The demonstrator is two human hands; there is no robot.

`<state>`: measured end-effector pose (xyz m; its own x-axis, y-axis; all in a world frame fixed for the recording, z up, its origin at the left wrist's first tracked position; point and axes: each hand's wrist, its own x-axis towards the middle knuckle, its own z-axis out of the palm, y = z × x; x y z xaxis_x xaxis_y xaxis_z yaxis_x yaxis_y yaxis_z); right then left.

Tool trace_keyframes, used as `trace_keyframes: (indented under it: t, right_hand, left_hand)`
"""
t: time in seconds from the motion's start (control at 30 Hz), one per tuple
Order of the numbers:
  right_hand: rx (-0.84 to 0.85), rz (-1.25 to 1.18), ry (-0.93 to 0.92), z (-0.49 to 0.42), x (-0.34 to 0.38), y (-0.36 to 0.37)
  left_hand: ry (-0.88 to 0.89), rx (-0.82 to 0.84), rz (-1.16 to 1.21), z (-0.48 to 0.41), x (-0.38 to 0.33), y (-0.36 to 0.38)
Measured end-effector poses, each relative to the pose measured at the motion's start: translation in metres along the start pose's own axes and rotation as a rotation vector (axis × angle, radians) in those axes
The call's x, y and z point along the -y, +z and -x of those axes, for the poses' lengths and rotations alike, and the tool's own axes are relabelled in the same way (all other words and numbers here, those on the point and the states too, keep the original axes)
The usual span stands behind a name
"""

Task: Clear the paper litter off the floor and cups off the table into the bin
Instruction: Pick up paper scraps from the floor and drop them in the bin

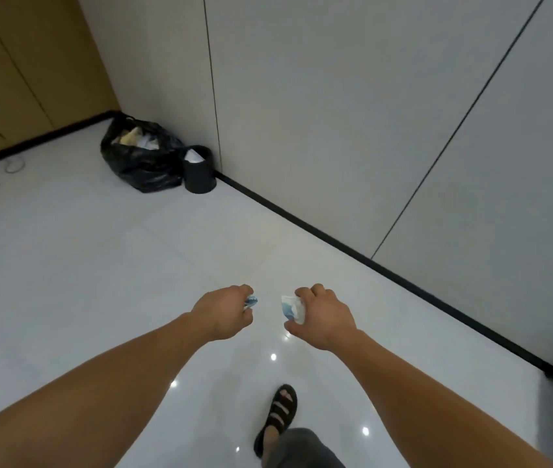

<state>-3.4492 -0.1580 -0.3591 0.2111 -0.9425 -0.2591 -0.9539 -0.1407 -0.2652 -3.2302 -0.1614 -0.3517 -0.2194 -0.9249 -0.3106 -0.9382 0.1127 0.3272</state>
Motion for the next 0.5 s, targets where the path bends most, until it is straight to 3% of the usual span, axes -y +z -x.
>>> trace_keyframes:
  t: [0.5]
  right_hand:
    - [0.087,0.103,-0.327,-0.328,0.104,-0.079]
  left_hand:
    - [-0.368,-0.119,0.113,-0.168,0.147,-0.137]
